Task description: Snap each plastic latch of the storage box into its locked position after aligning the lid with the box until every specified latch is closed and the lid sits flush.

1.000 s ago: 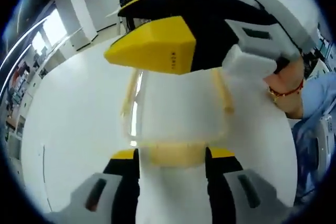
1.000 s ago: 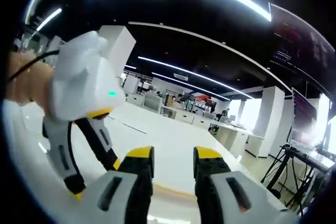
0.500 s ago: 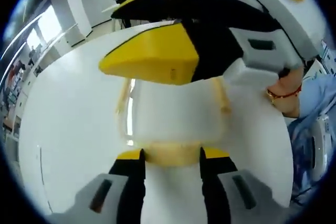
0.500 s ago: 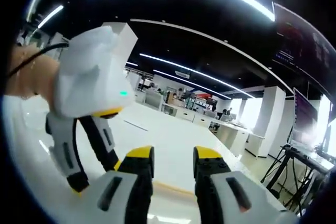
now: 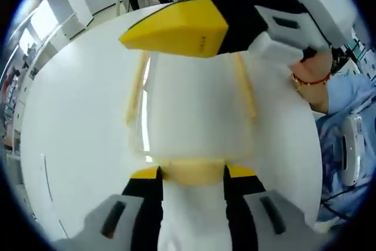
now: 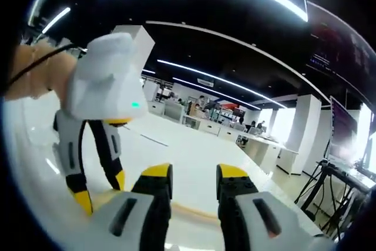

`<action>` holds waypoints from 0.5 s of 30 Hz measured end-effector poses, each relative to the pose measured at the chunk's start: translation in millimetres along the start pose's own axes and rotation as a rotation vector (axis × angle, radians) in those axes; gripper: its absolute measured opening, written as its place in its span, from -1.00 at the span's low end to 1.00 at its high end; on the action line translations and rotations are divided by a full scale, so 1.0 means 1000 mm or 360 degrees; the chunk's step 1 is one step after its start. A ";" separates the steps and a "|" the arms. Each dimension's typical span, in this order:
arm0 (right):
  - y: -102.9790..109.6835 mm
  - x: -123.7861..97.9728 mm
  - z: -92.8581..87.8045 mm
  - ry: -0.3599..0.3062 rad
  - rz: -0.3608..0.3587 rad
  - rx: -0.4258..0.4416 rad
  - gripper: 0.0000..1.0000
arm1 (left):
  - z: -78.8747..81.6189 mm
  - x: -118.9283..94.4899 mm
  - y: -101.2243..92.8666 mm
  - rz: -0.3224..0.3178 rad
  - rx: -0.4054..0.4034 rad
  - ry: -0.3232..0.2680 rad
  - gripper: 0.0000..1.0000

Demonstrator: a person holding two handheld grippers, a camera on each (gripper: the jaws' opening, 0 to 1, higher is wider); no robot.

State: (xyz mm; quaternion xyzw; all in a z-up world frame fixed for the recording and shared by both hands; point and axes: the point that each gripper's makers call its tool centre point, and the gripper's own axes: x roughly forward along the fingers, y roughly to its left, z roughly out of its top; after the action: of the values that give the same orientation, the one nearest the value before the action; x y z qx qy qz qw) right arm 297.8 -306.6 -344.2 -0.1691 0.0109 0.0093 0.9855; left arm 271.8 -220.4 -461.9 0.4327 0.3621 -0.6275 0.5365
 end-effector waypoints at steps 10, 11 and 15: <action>0.002 0.006 -0.004 0.0014 0.0065 0.0052 -0.43 | -0.007 0.000 0.000 -0.0007 0.0040 0.0190 -0.18; 0.001 0.007 -0.007 0.0036 0.0075 0.0050 -0.43 | -0.007 0.001 0.000 -0.0005 0.0037 0.0212 -0.18; -0.012 0.005 -0.013 0.0075 0.0069 0.0108 -0.43 | -0.008 0.000 0.000 0.0002 0.0019 0.0218 -0.18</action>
State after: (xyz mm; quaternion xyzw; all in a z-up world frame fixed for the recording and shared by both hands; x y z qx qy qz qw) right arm 303.2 -322.1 -352.4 -0.1355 0.0380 0.0264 0.9897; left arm 273.2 -213.4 -464.5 0.4780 0.3941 -0.5983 0.5082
